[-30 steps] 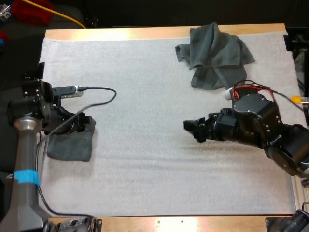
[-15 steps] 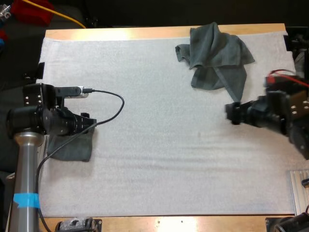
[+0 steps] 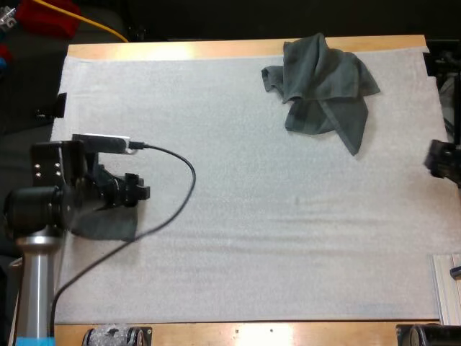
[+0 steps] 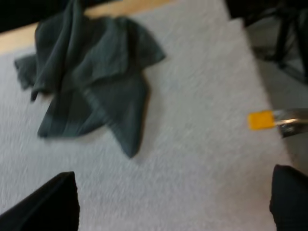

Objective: Pick towel from pile, fold and stack

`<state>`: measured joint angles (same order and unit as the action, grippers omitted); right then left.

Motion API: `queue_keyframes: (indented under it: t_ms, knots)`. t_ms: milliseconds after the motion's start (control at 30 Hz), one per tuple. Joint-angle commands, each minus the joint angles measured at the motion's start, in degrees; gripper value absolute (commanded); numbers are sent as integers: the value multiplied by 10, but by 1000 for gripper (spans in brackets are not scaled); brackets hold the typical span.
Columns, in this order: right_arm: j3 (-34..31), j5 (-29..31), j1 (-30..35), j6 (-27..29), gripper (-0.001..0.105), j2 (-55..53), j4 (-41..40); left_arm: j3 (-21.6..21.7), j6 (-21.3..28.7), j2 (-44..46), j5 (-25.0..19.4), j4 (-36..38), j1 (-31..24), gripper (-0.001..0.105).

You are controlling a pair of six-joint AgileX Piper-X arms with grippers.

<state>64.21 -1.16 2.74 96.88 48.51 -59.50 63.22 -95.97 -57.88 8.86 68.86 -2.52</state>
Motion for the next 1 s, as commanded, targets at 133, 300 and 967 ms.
queue_keyframes:
  t_ms: [133, 300, 967]
  knots:
    - [2, 2, 5, 23, 78, -42, -22, 3, -5, 57, -55, -11, 28, 69]
    - [2, 2, 3, 24, 78, -84, -25, 3, -4, 116, -71, -24, 29, 69]
    - [3, -17, 3, 23, 78, -276, -93, -1, -6, 347, -83, 1, 29, 69]
